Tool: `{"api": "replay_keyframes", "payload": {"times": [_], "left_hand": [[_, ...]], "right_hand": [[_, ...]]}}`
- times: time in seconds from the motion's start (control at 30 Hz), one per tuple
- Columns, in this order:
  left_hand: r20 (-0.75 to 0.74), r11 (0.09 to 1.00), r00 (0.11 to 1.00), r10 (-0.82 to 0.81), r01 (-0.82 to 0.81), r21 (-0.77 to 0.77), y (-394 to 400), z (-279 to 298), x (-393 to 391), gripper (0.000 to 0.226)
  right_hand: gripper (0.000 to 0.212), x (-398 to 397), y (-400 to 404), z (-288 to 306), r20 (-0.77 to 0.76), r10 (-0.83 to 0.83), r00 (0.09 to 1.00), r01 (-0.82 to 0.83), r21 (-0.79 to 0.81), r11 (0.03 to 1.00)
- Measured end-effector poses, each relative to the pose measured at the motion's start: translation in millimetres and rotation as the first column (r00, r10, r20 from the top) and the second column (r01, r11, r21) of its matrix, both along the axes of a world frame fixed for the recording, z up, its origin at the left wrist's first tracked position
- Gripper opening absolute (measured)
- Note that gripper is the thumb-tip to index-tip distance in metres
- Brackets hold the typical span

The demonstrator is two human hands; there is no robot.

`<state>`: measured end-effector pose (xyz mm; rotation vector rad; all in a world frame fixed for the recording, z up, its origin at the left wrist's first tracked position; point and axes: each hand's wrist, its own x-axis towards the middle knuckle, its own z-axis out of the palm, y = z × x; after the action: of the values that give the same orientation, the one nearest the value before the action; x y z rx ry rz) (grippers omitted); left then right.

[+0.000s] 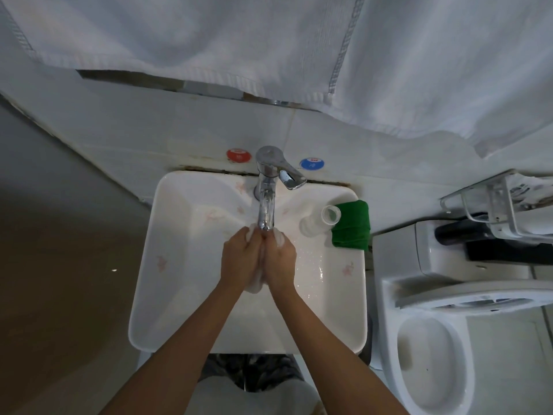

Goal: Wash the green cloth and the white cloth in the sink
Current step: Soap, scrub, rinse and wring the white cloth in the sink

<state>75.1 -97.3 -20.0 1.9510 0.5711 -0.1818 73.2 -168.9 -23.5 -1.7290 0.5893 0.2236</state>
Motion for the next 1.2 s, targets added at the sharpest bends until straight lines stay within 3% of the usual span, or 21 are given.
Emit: {"api": "replay_keyframes", "payload": {"times": [0.07,0.2,0.33,0.43,0.57,0.67,0.77,0.83,0.97,1.07,1.2], "left_hand": [[-0.037,0.997,0.999,-0.034,0.031,-0.068,3,3,3,0.03],[-0.112,0.982,0.994,-0.013,-0.008,-0.189,10,5,1,0.064],[-0.269,0.989,0.963,0.004,-0.044,-0.143,17,0,-4,0.084],[-0.297,0.988,0.953,0.053,-0.093,-0.123,20,0,-11,0.091],[-0.251,0.945,0.966,0.062,-0.138,-0.297,20,0,-18,0.078],[-0.165,0.933,0.984,0.058,-0.113,-0.342,17,2,-17,0.063],[-0.109,0.955,0.993,0.047,-0.077,-0.286,8,7,-16,0.052],[-0.109,0.974,0.993,0.05,-0.073,-0.215,1,5,-14,0.058],[-0.154,0.994,0.982,0.106,-0.11,-0.012,-5,5,-13,0.051],[-0.138,0.983,0.986,0.096,-0.073,0.166,-3,6,-12,0.049],[-0.064,0.975,0.998,0.028,-0.013,0.224,0,1,-10,0.04]], "right_hand": [[0.025,-1,-1,2,0.031,-0.016,0.999,0.016,0.015,1.0],[0.004,2,-5,3,0.077,-0.039,0.996,0.031,0.102,0.994],[0.018,2,-8,6,0.072,-0.081,0.994,0.055,0.313,0.948],[0.022,3,-11,6,-0.055,-0.197,0.979,0.198,0.498,0.844],[0.037,8,-15,10,-0.17,-0.238,0.956,0.291,0.626,0.724],[0.04,8,-16,8,-0.131,-0.161,0.978,0.207,0.543,0.814],[0.038,-1,-9,3,-0.02,-0.015,1.0,0.022,0.4,0.916],[0.029,-6,3,3,-0.016,0.041,0.999,-0.033,0.343,0.939],[0.027,-4,15,5,-0.119,0.022,0.993,0.003,0.203,0.979],[0.022,-1,12,8,-0.202,-0.065,0.977,0.118,0.265,0.957],[0.024,-3,9,6,-0.191,-0.128,0.973,0.166,0.199,0.966]]}}
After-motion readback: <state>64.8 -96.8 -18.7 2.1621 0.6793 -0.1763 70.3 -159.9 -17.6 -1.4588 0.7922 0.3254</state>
